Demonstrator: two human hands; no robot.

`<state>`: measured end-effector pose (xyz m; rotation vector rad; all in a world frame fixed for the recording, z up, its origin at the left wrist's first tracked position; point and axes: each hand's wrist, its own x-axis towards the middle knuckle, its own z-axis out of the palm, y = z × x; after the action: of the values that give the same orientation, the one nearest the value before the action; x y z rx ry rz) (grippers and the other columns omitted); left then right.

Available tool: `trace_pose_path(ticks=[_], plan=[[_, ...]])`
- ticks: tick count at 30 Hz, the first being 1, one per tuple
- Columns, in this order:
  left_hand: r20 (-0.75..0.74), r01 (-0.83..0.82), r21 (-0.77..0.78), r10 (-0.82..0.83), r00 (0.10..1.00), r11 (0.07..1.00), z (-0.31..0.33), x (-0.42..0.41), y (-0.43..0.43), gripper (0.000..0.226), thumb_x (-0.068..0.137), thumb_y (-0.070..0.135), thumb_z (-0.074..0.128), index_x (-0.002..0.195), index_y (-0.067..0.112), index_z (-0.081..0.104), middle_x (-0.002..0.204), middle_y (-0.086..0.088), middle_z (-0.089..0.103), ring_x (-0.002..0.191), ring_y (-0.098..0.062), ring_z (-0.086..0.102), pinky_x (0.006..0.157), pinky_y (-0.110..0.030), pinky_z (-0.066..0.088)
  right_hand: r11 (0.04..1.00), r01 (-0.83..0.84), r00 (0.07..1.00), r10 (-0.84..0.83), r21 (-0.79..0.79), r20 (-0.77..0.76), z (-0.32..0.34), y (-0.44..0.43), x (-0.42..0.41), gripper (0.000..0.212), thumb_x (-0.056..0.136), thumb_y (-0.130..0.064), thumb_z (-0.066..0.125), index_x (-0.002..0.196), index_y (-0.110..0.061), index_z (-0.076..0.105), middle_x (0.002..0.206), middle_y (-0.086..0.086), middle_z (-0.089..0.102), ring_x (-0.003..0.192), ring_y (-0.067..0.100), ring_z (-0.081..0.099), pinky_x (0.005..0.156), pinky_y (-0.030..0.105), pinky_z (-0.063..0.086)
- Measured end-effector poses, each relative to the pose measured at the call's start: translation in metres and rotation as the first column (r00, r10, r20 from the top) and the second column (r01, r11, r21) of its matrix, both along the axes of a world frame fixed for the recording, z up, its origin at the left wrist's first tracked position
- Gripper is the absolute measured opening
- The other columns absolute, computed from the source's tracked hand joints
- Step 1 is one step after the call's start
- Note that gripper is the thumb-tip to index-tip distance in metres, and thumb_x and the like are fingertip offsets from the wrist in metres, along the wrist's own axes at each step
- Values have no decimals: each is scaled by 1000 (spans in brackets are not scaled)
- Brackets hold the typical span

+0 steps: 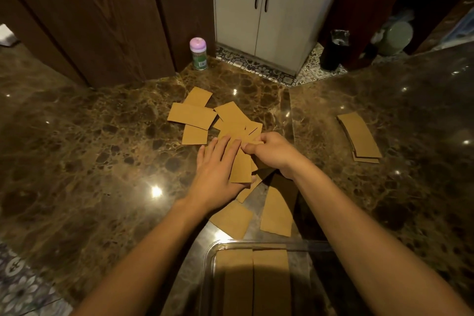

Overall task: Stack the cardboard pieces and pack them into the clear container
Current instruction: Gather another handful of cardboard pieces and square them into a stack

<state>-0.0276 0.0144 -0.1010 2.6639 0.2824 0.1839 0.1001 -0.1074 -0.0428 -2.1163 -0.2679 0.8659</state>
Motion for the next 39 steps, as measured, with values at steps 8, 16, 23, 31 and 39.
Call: trace_pose_path(ticks=[8, 16, 23, 31, 39], plan=[[111, 37, -64, -30, 993, 997, 10, -6, -6, 79, 76, 17, 61, 152, 11, 39, 154, -13, 44, 141, -31, 38, 118, -51, 26, 990, 10, 999, -16, 138, 39, 15, -17, -14, 35, 102, -49, 60, 109, -18, 75, 110, 7, 76, 109, 23, 69, 91, 31, 50], [261, -59, -295, 140, 955, 954, 37, -8, -2, 73, 85, -5, 67, 151, 16, 45, 141, -7, 62, 125, -23, 59, 109, -35, 46, 926, 135, 982, -78, 351, -173, 29, -23, -23, 45, 104, -56, 50, 108, -22, 79, 102, 5, 81, 103, 20, 76, 88, 35, 62], [283, -177, -589, 407, 868, 788, 81, -6, 7, 19, 98, 18, 67, 102, 36, 70, 79, 7, 75, 76, -16, 71, 68, -35, 59, 967, 47, 994, -69, 250, 81, 26, -38, -21, 25, 99, -43, 67, 114, -26, 78, 117, -8, 73, 114, 11, 64, 99, 32, 49], [96, -6, -975, 445, 890, 222, 112, -2, -8, 47, 86, 19, 79, 129, 16, 59, 117, -3, 73, 108, -18, 72, 83, -29, 59, 906, 48, 978, -128, 421, 165, 46, -42, -35, 69, 85, -85, 49, 130, -37, 70, 128, -18, 71, 121, 2, 64, 106, 36, 49], [-80, -61, -995, 278, 957, -76, 119, -3, -33, 40, 91, 17, 69, 130, 13, 65, 118, -14, 75, 107, -29, 72, 81, -38, 62, 834, 4, 996, -53, 551, 73, 53, -59, -47, 27, 98, -27, 72, 123, -18, 71, 111, 1, 79, 102, 17, 76, 89, 38, 63]])
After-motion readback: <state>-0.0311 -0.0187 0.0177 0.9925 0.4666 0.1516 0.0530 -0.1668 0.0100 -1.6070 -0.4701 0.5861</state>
